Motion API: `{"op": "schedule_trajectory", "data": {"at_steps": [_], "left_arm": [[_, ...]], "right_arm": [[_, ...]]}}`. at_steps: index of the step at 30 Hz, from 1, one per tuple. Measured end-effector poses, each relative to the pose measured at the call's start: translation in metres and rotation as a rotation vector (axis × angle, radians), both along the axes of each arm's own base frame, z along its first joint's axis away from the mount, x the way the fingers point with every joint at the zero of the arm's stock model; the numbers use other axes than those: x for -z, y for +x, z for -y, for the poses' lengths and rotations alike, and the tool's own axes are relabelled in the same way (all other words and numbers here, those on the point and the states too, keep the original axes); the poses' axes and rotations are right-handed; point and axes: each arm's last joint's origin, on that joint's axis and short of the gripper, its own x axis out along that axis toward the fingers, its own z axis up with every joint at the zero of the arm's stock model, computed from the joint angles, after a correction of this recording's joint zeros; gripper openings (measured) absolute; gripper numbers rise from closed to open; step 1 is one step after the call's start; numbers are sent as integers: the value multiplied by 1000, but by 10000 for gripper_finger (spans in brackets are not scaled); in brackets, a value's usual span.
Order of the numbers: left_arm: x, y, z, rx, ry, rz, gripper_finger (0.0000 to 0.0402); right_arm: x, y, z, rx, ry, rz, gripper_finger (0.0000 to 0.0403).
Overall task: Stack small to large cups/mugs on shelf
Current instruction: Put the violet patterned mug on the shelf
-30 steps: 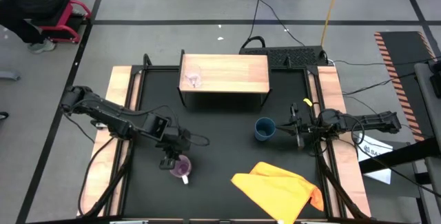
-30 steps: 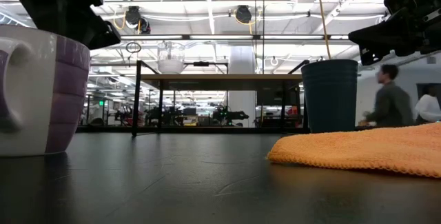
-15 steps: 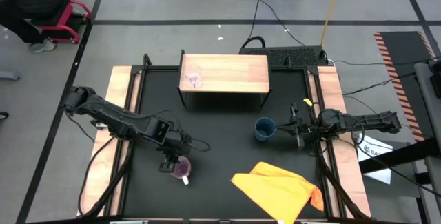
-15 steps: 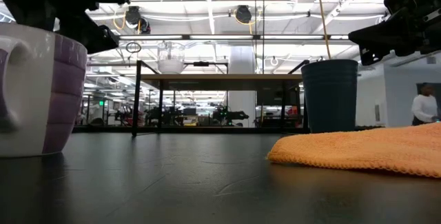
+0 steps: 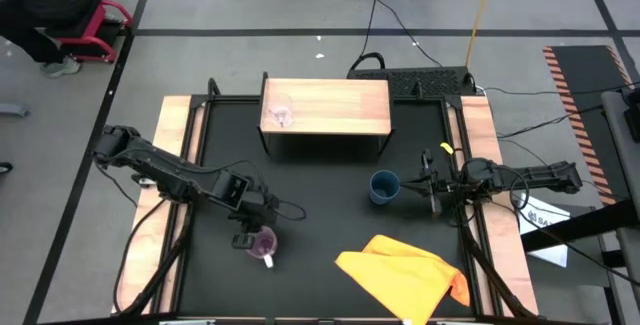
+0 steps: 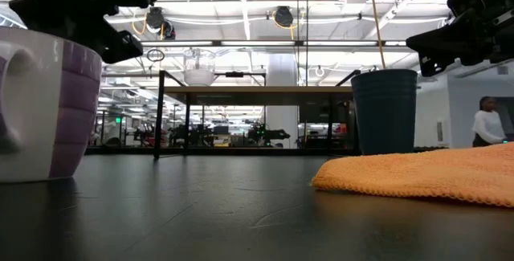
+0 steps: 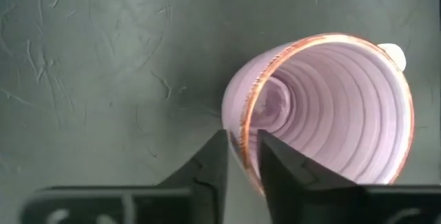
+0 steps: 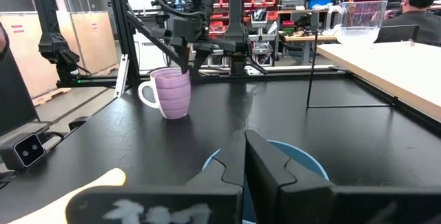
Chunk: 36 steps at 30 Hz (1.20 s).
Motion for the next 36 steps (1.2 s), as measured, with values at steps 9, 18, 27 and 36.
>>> {"op": "schedule_trajectory", "data": {"at_steps": [9, 18, 27, 36], "left_arm": [[0, -1, 2, 51, 32, 20, 16], [-1, 0, 9, 148, 41, 74, 9], [-14, -1, 7, 171, 50, 134, 9], [-56, -1, -5, 171, 121, 201, 9]], "right_arm": [[0, 0, 0, 0, 0, 0, 0], [0, 0, 0, 0, 0, 0, 0], [0, 0, 0, 0, 0, 0, 0], [0, 0, 0, 0, 0, 0, 0]]}}
